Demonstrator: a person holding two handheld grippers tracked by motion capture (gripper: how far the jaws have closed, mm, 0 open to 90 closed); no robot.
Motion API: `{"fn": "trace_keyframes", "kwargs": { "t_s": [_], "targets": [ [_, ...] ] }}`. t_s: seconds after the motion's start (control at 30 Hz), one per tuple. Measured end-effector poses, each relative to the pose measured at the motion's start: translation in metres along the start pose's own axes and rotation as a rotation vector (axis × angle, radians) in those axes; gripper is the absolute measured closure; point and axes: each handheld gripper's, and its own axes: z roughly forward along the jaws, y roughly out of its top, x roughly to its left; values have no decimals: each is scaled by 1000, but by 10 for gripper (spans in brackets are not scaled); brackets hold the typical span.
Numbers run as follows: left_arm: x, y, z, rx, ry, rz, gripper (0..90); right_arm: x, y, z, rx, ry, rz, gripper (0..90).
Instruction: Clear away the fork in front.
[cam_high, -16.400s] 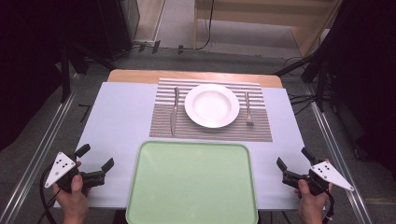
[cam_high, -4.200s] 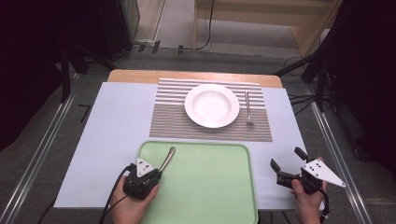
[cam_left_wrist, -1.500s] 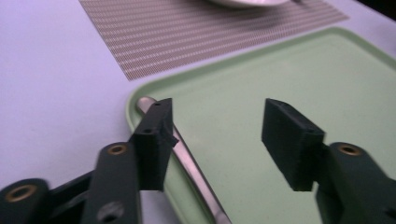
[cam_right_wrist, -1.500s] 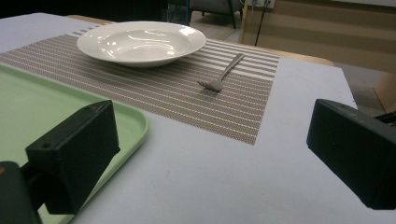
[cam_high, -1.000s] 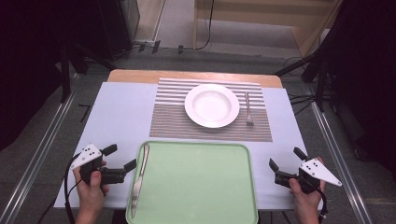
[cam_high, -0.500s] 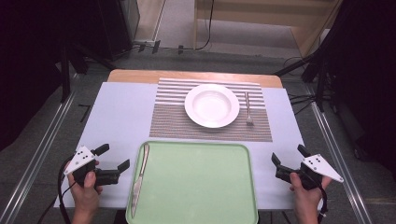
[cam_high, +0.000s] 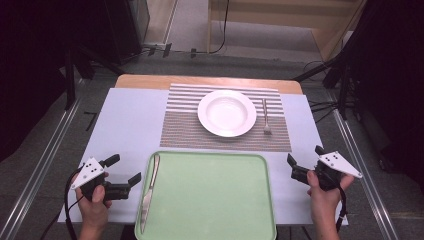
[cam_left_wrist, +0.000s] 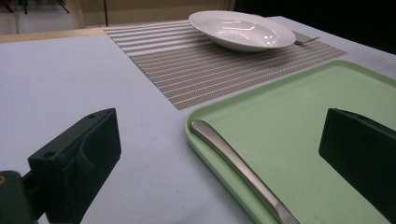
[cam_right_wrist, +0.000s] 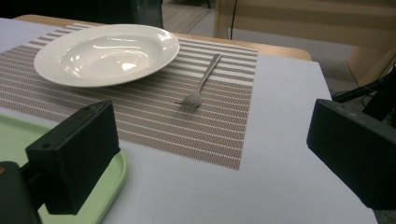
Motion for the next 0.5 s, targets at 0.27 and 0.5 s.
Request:
{"fn": "trace_keyframes", "kwargs": {
  "t_s": [0.27, 0.5],
  "targets": [
    [2, 1, -2, -9, 5, 1, 0, 0, 18, 19, 31, -8, 11, 10],
    [4, -1, -4, -11, 8, -5, 0, 0, 34, 39, 59, -5, 7, 10]
  ]
}}
